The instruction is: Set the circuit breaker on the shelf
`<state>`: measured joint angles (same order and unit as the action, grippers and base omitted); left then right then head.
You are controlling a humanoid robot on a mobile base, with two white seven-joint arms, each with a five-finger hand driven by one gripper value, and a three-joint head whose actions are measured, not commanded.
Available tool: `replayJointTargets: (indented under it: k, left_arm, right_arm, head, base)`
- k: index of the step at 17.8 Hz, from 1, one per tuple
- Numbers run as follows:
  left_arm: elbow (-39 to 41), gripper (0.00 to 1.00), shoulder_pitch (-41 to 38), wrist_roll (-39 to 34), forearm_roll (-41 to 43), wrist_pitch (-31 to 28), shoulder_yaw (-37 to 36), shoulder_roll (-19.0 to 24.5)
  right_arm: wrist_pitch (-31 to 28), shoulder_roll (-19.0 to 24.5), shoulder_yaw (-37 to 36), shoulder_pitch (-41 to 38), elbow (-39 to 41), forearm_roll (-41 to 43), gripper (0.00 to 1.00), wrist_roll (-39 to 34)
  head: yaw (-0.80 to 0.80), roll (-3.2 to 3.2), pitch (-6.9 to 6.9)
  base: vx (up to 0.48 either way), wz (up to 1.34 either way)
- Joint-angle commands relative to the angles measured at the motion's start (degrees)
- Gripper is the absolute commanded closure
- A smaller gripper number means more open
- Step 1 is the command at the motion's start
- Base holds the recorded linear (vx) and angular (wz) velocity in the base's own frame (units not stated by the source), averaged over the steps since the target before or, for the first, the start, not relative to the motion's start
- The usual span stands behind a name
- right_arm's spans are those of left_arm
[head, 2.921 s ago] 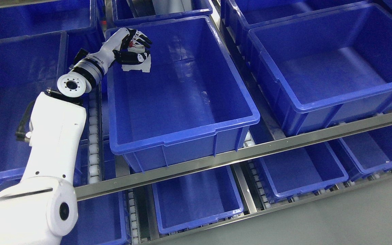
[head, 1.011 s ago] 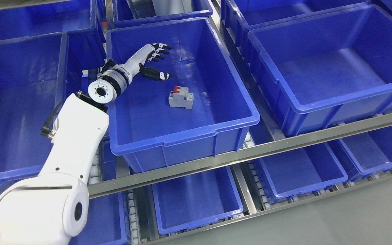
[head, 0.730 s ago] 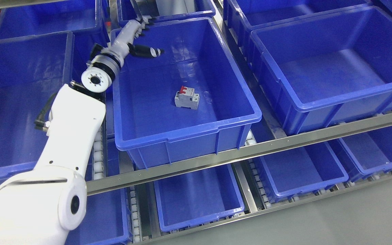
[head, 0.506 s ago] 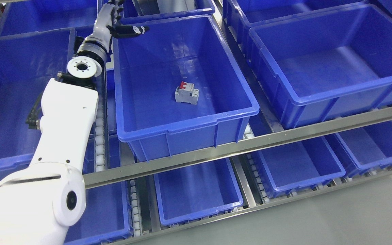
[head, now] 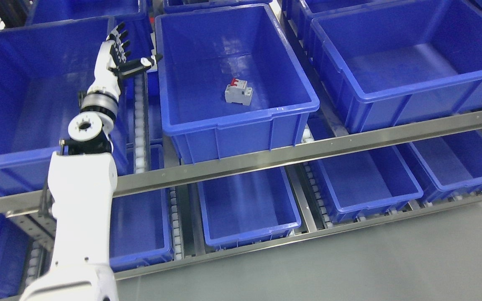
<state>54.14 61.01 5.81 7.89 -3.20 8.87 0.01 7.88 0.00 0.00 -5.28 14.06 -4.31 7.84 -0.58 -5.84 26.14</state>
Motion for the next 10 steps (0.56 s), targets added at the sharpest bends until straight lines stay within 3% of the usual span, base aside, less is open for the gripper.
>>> replayJointTargets:
  k: [1,6,10]
  left_arm:
    - [31.03,0.0,-13.55,0.16,-3.05,2.58,-6.49,0.99]
    - [30.94,0.0,-13.64,0.16,-4.11,2.76,-7.64,0.99]
    - [30.94,0.0,-13.82,0.16,-4.37,2.85,-8.96,0.99]
  right_arm:
    - [-12.36,-1.0,1.14,0.0,0.0,0.0,0.0,-0.02]
    - [-12.36,-1.0,1.14,0.0,0.0,0.0,0.0,-0.02]
    - [-12.36,-1.0,1.14,0.0,0.0,0.0,0.0,-0.02]
  head:
    - [0.0,0.0,0.0]
    - [0.0,0.0,-0.01]
    - [0.0,0.0,-0.01]
  base:
    - [-0.258,0.11]
    - [-0.205,-0.01]
    - [0.019,-0.21]
